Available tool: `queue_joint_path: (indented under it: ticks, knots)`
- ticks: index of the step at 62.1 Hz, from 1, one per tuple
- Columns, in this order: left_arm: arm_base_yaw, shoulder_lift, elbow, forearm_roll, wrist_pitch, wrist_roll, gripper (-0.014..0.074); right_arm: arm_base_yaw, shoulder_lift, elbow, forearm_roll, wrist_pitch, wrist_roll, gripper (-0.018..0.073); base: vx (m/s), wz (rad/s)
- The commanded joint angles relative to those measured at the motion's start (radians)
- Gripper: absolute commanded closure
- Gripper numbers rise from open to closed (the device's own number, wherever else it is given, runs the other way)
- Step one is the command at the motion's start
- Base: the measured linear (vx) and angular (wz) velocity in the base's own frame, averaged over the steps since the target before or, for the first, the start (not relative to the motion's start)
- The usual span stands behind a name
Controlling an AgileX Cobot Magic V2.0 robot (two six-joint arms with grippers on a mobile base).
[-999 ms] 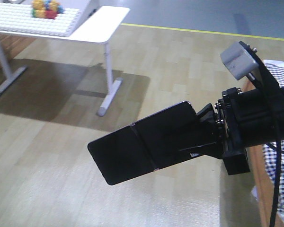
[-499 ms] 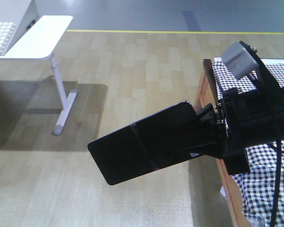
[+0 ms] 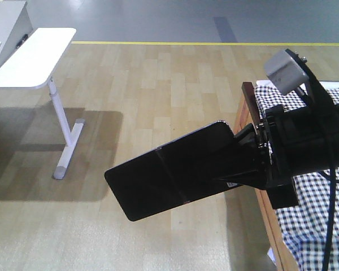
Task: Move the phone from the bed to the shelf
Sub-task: 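Carry the phone in the right gripper toward the white desk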
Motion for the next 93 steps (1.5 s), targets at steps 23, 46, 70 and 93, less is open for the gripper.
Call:
queue_joint_path:
  ticks: [23, 46, 70, 93]
  knots:
    - [-0.004, -0.005, 0.003, -0.009, -0.074, -0.004, 0.0596, -0.002, -0.025, -0.026, 0.095, 0.069, -0.007, 0.0561, 0.30, 0.09]
    - [-0.004, -0.005, 0.003, -0.009, -0.074, -0.004, 0.0596, -0.002, -0.025, -0.026, 0.095, 0.069, -0.007, 0.0561, 0.30, 0.10]
    - [-0.004, -0.005, 0.003, -0.009, -0.074, -0.004, 0.0596, -0.002, -0.025, -0.026, 0.095, 0.069, -0.007, 0.0561, 0.29, 0.16]
    - [-0.004, -0.005, 0.003, -0.009, -0.074, -0.004, 0.0596, -0.002, -0.025, -0.026, 0.095, 0.069, -0.007, 0.0561, 0.28, 0.21]
